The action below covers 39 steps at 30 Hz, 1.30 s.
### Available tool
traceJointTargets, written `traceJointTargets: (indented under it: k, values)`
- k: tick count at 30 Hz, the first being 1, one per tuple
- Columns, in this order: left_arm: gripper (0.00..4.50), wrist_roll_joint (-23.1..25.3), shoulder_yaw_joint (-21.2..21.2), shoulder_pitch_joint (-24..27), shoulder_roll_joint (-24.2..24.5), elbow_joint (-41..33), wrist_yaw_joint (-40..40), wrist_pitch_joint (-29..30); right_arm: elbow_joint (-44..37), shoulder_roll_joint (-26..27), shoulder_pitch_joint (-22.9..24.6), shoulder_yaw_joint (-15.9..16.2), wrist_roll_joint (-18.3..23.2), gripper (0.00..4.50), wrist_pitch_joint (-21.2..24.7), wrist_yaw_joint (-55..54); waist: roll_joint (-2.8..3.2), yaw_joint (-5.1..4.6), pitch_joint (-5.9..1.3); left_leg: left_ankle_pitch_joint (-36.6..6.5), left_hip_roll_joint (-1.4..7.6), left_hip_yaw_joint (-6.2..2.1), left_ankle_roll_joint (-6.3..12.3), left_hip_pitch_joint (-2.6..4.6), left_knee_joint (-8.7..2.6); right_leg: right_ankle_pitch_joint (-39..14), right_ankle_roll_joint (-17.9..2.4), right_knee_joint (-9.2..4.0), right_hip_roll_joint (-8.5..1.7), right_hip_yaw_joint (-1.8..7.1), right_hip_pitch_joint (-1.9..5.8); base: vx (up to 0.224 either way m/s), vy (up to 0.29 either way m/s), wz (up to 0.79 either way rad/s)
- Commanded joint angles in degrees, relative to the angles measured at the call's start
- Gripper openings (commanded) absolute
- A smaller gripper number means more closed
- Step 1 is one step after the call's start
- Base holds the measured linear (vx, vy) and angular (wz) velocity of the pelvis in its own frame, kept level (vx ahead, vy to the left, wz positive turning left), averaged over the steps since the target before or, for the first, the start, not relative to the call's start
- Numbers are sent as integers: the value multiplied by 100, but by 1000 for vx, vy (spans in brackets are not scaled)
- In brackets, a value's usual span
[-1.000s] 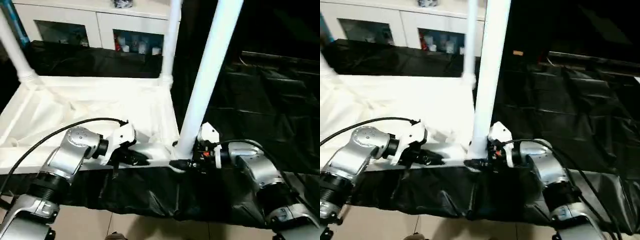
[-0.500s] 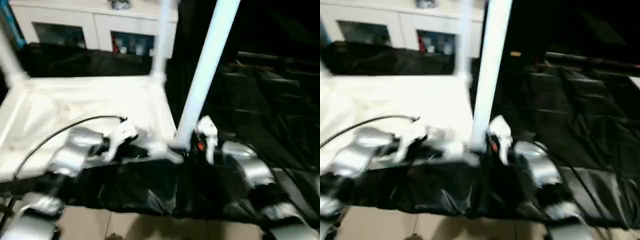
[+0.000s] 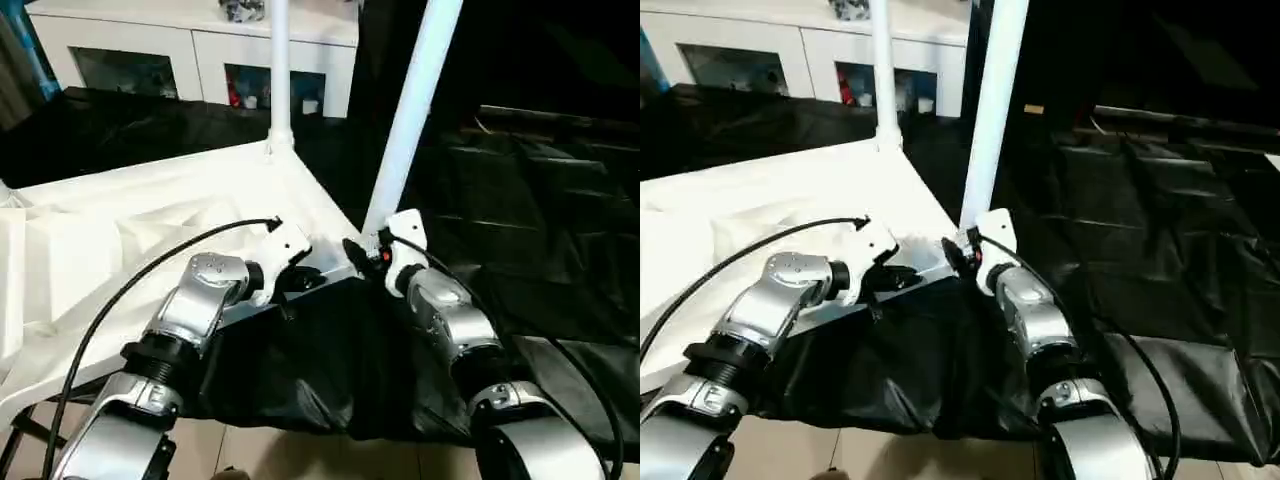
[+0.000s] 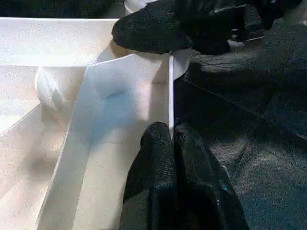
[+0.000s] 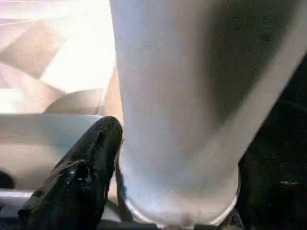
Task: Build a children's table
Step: Rotate leg to tighten
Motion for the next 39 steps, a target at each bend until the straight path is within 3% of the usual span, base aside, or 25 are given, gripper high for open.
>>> traceJointTargets:
  k: [1, 6, 12, 13, 14, 17, 23, 28, 32, 36, 37, 38, 39]
  values:
    - [0, -253, -301, -14, -274, -206, -265, -320, -19, 263, 68, 424, 98, 375, 80, 716, 26, 4, -329, -726, 244, -77, 227, -48, -404, -1075, -896, -477, -560, 361, 311, 0, 0, 0]
    - [0, -271, -321, 124, 73, -345, -656, -506, -386, -104, 284, 711, 178, 395, -19, 1716, 22, -13, -344, -446, 255, -65, 390, -71, -376, -480, -1096, -411, -560, 357, 331, 0, 0, 0]
    - [0, -596, -209, 387, 609, -663, -1555, -624, -1287, -926, 690, 1156, 510, 395, 242, 3901, 23, 1, -315, -701, 270, -63, 447, -55, -379, -914, -1097, -468, -561, 353, 331, 0, 0, 0]
    - [0, -629, -200, 410, 661, -704, -1646, -614, -1332, -989, 701, 1189, 528, 395, 264, 4077, 20, 3, -321, -692, 274, -62, 459, -67, -371, -915, -1105, -457, -560, 350, 335, 0, 0, 0]
    - [0, -659, -197, 433, 718, -743, -1752, -626, -1370, -1053, 703, 1225, 545, 395, 279, 4254, 52, 19, -310, -737, 285, -60, 447, -53, -383, -1006, -1120, -475, -553, 341, 310, 0, 0, 0]
    - [0, -684, -214, 468, 798, -794, -1885, -653, -1428, -1129, 710, 1273, 553, 395, 321, 4462, 45, 55, -312, -732, 285, -56, 399, -46, -379, -1064, -1128, -469, -555, 343, 303, 0, 0, 0]
    - [0, -709, -316, 571, 1101, -920, -2283, -721, -1527, -1382, 708, 1487, 470, 346, 385, 4940, 32, 77, -325, -551, 276, -52, 413, -60, -367, -781, -1160, -428, -542, 337, 312, 0, 0, 0]
    - [0, -688, -275, 572, 1099, -894, -2249, -703, -1573, -1313, 715, 1461, 491, 310, 510, 4976, 35, 88, -319, -620, 279, -56, 356, -54, -374, -981, -1115, -448, -551, 336, 304, 0, 0, 0]
    - [0, -587, -237, 515, 929, -807, -1847, -573, -1513, -1095, 794, 1348, 425, 284, 551, 4354, 24, 78, -314, -638, 268, -60, 306, -52, -381, -1090, -1063, -462, -560, 343, 301, 0, 0, 0]
    - [0, -459, -178, 341, 637, -577, -1208, -355, -1173, -766, 749, 1169, 209, 276, 483, 3186, 29, 41, -266, -940, 256, -68, 142, -16, -418, -1833, -881, -558, -566, 348, 257, 0, 0, 0]
    - [0, -382, -154, 209, 394, -404, -835, -263, -845, -496, 647, 973, 91, 276, 512, 2278, 21, 35, -268, -1076, 250, -87, 87, 1, -430, -2134, -792, -582, -574, 341, 268, 0, 0, 0]
    - [0, -332, -156, 147, 280, -334, -652, -221, -713, -378, 597, 876, 81, 275, 570, 1915, 31, 13, -253, -1153, 257, -89, -6, 25, -452, -2318, -737, -608, -573, 356, 230, 0, 0, 0]
    - [0, -307, -158, 85, 149, -278, -493, -147, -599, -257, 548, 787, 93, 274, 635, 1597, 23, 12, -270, -1200, 252, -107, -41, 35, -450, -2437, -681, -612, -587, 347, 248, 0, 0, 0]
